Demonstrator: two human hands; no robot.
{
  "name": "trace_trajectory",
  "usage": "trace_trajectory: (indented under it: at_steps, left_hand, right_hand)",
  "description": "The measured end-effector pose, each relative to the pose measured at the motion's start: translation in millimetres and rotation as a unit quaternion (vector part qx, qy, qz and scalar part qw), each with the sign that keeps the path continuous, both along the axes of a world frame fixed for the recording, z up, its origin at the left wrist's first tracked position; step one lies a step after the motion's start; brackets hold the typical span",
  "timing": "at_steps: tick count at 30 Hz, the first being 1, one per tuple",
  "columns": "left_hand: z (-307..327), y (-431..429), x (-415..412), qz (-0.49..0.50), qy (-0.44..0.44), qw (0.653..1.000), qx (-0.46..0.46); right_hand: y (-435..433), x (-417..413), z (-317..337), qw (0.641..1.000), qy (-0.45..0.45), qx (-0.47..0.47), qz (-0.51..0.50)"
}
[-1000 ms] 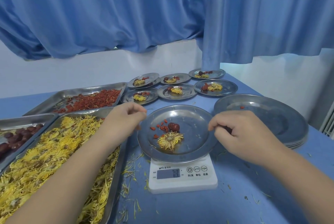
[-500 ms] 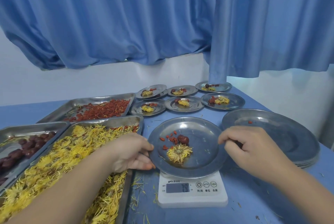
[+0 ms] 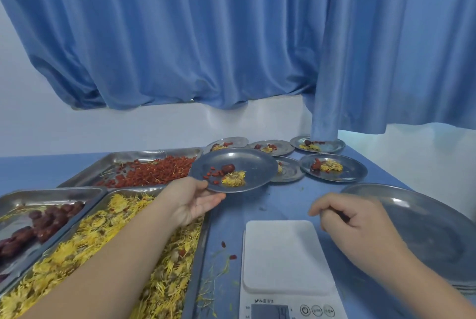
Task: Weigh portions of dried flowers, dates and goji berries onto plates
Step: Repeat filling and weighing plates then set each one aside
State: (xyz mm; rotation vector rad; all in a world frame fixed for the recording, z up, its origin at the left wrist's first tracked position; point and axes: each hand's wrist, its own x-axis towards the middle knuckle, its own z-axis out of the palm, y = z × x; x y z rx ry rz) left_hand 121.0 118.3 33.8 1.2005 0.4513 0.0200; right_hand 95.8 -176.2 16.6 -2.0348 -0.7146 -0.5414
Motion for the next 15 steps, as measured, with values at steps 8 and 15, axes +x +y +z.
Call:
trace_trajectory:
  at_steps: [8, 15]
  left_hand:
    - [-1.0, 4.1, 62.7, 0.056, 0.028, 0.998, 0.02]
    - [-8.0, 28.0, 95.0, 0.079, 0.076, 0.992, 0.065]
  right_hand:
    - [-13.0, -0.7, -6.5, 0.995, -0.075, -0.071, -0.009]
    - [-17.4, 3.0, -9.4, 0.992, -0.088, -0.088, -0.016]
